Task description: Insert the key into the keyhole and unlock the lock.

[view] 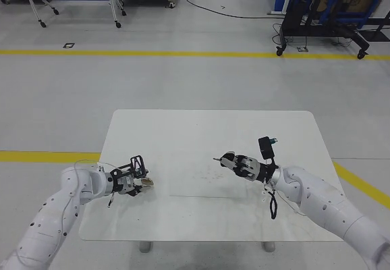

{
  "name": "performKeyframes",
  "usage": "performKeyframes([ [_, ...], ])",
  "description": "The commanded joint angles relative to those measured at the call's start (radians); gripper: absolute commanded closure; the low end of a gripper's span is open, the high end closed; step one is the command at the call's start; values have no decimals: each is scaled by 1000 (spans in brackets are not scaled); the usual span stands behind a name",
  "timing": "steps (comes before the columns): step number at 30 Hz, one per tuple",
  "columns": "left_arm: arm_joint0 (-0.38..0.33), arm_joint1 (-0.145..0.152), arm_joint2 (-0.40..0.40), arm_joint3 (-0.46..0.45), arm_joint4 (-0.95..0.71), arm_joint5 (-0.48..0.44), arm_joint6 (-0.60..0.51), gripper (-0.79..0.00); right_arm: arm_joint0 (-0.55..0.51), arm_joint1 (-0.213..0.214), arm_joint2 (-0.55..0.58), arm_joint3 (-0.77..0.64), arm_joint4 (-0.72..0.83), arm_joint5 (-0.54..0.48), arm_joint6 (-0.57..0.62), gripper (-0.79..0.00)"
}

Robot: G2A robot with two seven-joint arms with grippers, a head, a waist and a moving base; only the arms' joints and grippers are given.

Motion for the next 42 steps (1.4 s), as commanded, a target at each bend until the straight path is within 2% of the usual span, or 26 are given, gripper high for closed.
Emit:
performKeyframes([
  [1,-3,0,3,3,-5,0,1,-305,0,0,0,0,0,0,0,0],
  [2,-6,0,8,5,-9,0,2,-259,0,0,0,0,0,0,0,0],
  [5,-17,-4,24,18,-16,3,-4,-225,0,0,0,0,0,0,0,0],
  [9,-36,-9,42,43,-31,1,-11,-74,0,0,0,0,0,0,0,0],
  [12,-47,-12,51,60,-41,0,-19,-3,0,0,0,0,0,0,0,0],
  [23,-49,-6,55,76,-86,0,-35,0,0,0,0,0,0,0,0,0],
  [26,-45,-1,50,71,-95,0,-38,-219,0,0,0,0,0,0,0,0],
  [28,-40,2,45,67,-99,0,-40,-280,0,0,0,0,0,0,0,0],
  [31,-30,8,32,57,-104,0,-39,-314,0,0,0,0,0,0,0,0],
  [35,-9,17,12,38,-107,0,-27,-311,0,0,0,0,0,0,0,0],
  [40,9,26,-5,30,-111,0,-19,-219,0,0,0,0,0,0,0,0],
  [42,11,27,-8,29,-123,0,0,-25,0,0,0,0,0,0,0,0],
])
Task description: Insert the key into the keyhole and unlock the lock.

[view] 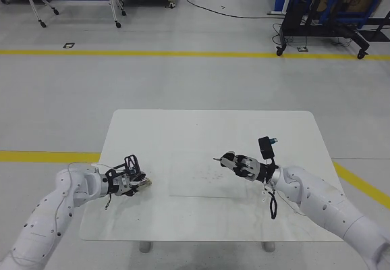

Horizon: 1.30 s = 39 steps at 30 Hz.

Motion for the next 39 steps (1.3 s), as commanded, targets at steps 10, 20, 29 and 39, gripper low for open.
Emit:
performKeyframes([
  [10,-25,-11,44,38,-3,28,9,0,0,0,0,0,0,0,0,0],
  [20,-45,-20,60,21,19,121,11,0,0,0,0,0,0,0,0,0],
  [29,-31,-29,52,31,-124,116,108,0,-7,-2,3,-10,4,15,6,0],
  [39,-241,-134,266,350,-1027,49,-16,0,-11,-74,-1,-29,177,17,12,0],
])
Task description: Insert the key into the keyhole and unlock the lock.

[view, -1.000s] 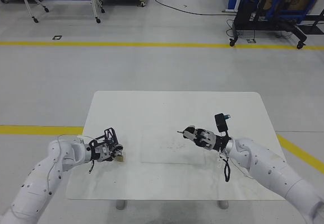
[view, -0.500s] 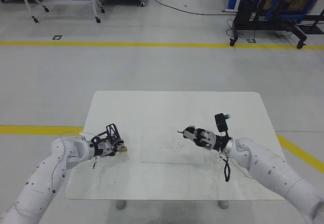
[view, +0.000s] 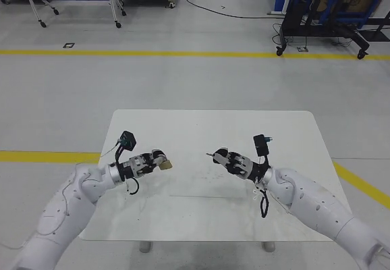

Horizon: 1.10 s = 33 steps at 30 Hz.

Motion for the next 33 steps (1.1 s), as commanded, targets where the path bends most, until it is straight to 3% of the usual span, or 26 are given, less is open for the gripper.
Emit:
performKeyframes([
  [1,-55,-19,44,52,-179,54,-88,0,0,-20,-6,9,68,-33,-20,0],
  [8,-55,-19,44,52,-179,54,-88,0,5,-26,-9,15,76,-33,-14,0],
  [10,-13,-27,61,41,-298,40,-88,0,5,-26,-9,15,76,-33,-14,0],
  [12,-12,-35,84,48,-448,60,-171,0,-3,-27,-2,3,83,-9,-5,0],
  [14,17,-54,136,0,-845,71,-331,0,-12,-30,11,-16,86,16,11,0],
  [15,15,-59,147,-10,-1048,124,-441,0,-15,-32,18,-22,85,26,16,0],
  [18,-3,-76,113,29,-1628,397,-813,0,-27,-37,39,-32,81,41,23,0],
  [20,-24,-96,111,109,-1810,574,-958,0,-33,-40,57,-33,67,60,21,0],
  [23,-69,-134,143,206,-1866,675,-993,0,-47,-41,91,-45,37,74,2,0],
  [28,-131,-189,181,319,-1865,692,-970,0,-90,-33,157,-76,-22,86,-33,0],
  [33,-140,-195,186,330,-1853,680,-971,0,-110,-31,174,-91,-15,39,-35,0],
])
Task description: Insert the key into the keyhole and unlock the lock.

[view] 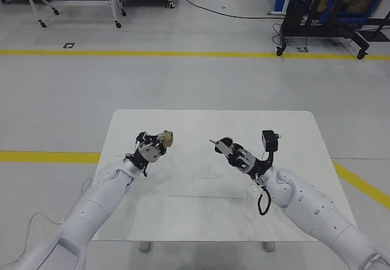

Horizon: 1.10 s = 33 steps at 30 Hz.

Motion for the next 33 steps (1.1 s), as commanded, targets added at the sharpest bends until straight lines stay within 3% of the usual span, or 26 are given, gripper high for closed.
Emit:
performKeyframes([
  [1,0,0,0,-1,-1,1,0,0,1,0,-1,1,0,9,0,0],
  [5,11,0,2,-9,11,19,23,0,1,0,-1,1,0,9,0,0],
  [12,28,15,17,-102,172,243,154,0,-9,-3,30,-56,-96,105,81,0],
  [16,25,19,5,-171,225,311,216,0,-38,1,68,-102,-201,184,84,0],
  [20,28,18,-20,-222,224,312,265,0,-82,13,122,-148,-300,250,66,0],
  [29,31,18,-18,-222,228,317,271,0,-94,15,131,-160,-295,247,54,0],
  [33,56,13,-7,-258,255,408,346,0,-90,5,106,-164,-319,284,120,0],
])
